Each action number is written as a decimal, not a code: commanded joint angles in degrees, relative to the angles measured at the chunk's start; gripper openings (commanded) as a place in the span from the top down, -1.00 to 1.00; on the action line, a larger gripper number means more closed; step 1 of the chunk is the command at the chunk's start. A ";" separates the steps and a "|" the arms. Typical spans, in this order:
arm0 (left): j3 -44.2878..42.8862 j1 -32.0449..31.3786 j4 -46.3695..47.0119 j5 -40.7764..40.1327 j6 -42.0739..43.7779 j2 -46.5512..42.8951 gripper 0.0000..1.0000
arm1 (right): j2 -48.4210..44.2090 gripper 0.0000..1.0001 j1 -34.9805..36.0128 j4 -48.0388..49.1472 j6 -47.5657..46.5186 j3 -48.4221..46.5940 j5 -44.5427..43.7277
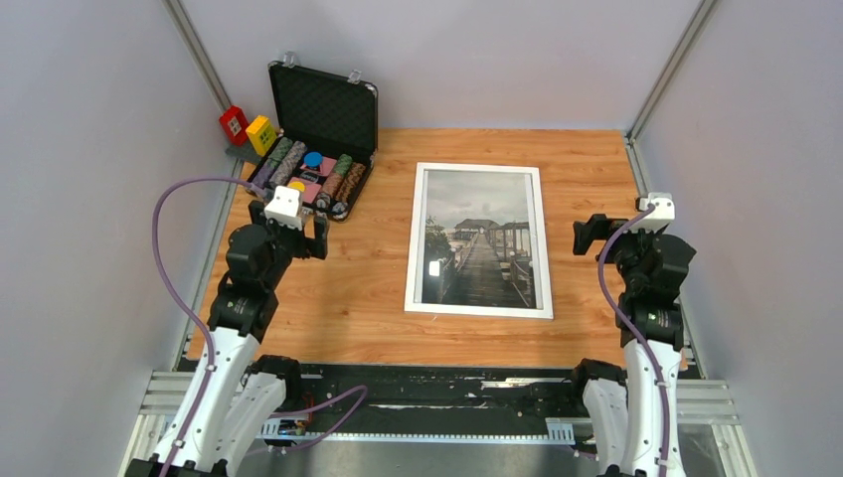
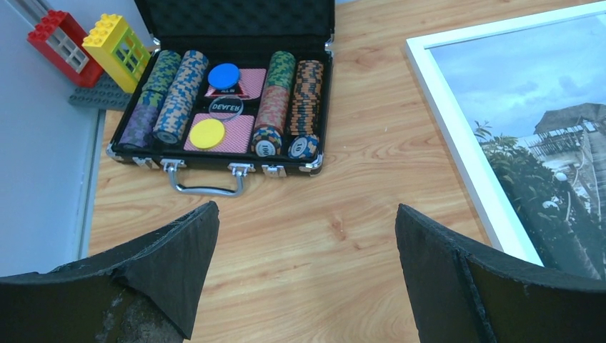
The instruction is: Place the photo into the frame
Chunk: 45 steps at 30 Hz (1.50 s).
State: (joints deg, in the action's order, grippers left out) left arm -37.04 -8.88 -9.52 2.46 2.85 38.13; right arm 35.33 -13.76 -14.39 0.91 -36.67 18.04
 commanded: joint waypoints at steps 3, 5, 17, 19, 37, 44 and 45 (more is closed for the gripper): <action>0.49 0.27 2.79 -0.85 -0.55 -0.44 -1.00 | 2.15 -1.00 -0.48 0.03 -0.57 -0.77 -0.74; 0.47 0.27 2.68 -0.76 -0.52 -0.55 -1.00 | 2.00 -1.00 -0.48 -0.02 -2.36 -0.71 -0.48; 0.27 0.27 1.94 -1.79 0.19 -2.59 -1.00 | 1.08 -1.00 -0.83 -0.11 -3.26 -0.09 0.10; 0.35 0.27 2.08 -1.95 0.28 -2.62 -1.00 | 1.03 -1.00 -0.83 -0.11 -3.36 0.01 0.39; 0.42 0.27 1.62 -0.56 0.30 -2.19 -1.00 | 1.15 -1.00 -1.44 -0.20 -4.55 0.53 2.46; 0.35 0.27 1.47 -0.96 0.47 -2.30 -1.00 | 0.97 -1.00 -1.40 -0.37 -4.69 0.52 3.14; 0.29 0.27 1.31 -1.01 0.48 -2.34 -1.00 | 0.99 -1.00 -1.43 -0.45 -4.69 0.50 3.14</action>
State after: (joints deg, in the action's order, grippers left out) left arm -36.69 -8.88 -9.52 1.43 2.90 36.12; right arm 36.67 -14.94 -15.62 -3.14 -36.36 20.12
